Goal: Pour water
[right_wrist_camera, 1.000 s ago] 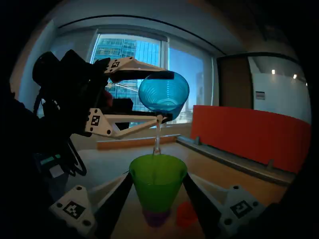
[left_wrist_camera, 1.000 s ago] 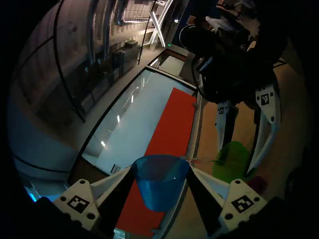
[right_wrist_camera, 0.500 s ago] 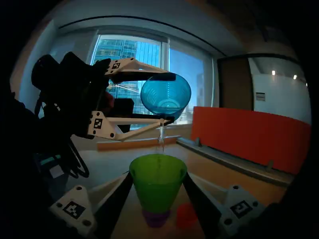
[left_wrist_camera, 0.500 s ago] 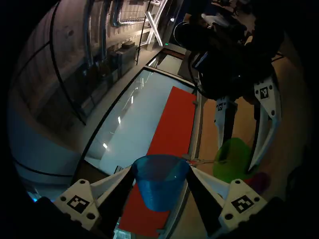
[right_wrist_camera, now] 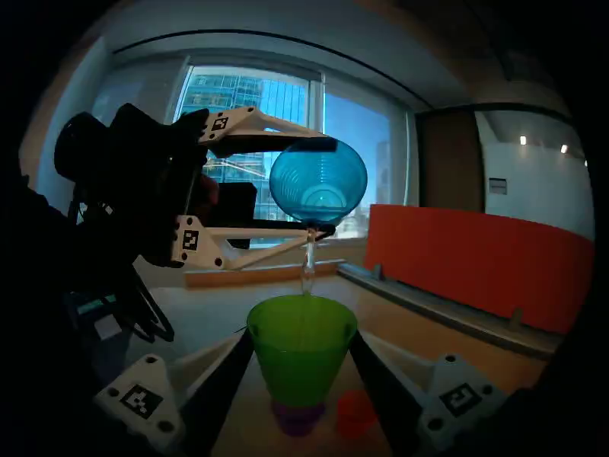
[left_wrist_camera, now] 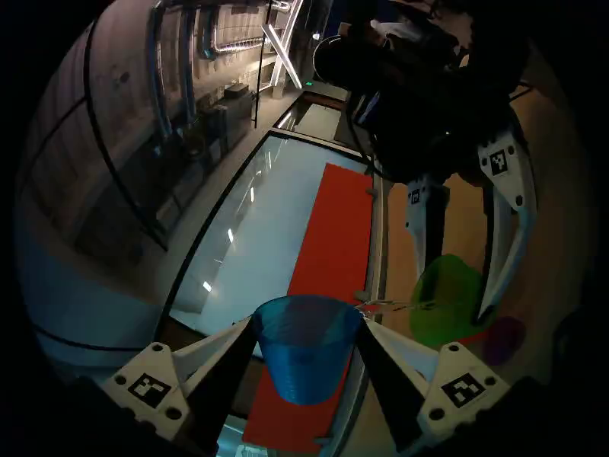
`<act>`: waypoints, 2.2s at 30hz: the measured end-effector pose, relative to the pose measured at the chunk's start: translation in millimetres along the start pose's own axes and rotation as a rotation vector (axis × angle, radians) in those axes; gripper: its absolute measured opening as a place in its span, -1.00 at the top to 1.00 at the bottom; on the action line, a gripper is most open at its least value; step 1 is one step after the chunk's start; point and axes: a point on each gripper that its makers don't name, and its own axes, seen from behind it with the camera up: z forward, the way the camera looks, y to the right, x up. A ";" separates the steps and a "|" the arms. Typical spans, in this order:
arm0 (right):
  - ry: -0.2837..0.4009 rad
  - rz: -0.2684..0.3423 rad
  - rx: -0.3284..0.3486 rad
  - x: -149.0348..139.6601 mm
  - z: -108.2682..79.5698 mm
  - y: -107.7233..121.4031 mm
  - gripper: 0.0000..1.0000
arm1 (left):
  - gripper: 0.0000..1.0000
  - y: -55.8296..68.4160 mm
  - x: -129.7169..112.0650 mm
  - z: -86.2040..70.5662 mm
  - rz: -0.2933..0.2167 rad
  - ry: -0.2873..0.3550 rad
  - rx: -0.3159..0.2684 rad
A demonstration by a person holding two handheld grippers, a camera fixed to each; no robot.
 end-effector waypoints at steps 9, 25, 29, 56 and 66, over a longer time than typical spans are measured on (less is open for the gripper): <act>0.002 -0.004 -0.001 0.4 -0.2 0.0 -0.80 | -0.75 -1.2 2.7 1.4 0.030 0.005 0.012; 0.000 -0.010 -0.004 1.8 -1.0 -0.7 -0.80 | -0.75 -7.3 2.6 1.3 0.098 -0.003 0.018; 0.002 -0.010 -0.003 2.4 -1.2 -0.8 -0.80 | -0.75 -7.8 4.5 -0.1 0.114 -0.002 0.019; 0.009 -0.018 -0.009 6.0 -3.3 -0.8 -0.79 | -0.75 -4.4 13.4 -4.6 0.238 0.000 0.020; 0.015 -0.019 -0.012 9.2 -3.9 0.3 -0.80 | -0.75 -7.1 17.7 -7.6 0.297 0.005 0.024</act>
